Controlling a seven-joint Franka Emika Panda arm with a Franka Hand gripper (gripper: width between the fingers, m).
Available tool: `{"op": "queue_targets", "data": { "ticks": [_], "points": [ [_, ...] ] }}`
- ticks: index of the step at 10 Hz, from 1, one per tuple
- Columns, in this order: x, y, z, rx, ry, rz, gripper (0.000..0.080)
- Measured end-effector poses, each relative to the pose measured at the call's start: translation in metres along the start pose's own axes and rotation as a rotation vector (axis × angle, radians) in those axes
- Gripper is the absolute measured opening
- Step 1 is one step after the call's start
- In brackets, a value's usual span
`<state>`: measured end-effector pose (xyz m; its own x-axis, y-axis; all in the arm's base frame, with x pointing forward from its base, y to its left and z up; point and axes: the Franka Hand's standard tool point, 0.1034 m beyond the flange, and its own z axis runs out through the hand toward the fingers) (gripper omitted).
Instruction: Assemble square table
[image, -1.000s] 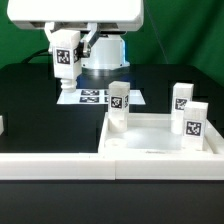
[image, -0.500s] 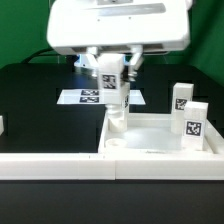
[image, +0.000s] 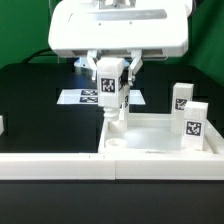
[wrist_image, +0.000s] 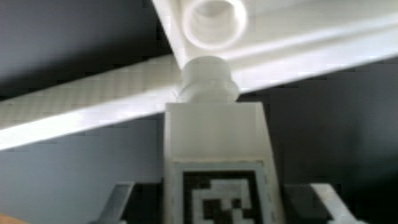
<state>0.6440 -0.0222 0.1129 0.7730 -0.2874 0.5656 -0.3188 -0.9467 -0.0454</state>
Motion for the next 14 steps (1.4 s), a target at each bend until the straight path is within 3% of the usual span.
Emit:
{"op": "queue_targets", "data": {
  "ticks": [1,6,8,14],
  "points": [
    [-0.008,0.002,0.008,-0.009,-0.009,-0.007,0.0285],
    [0.003,-0.009,0.023,-0.004,0.009,-0.017,0.0285],
    [-0.002,-0.009,0.029,-0.008,0.001,-0.022,0.0285],
    [-0.010,-0.013,0.030,-0.009,0.003,-0.036,0.0285]
  ]
}}
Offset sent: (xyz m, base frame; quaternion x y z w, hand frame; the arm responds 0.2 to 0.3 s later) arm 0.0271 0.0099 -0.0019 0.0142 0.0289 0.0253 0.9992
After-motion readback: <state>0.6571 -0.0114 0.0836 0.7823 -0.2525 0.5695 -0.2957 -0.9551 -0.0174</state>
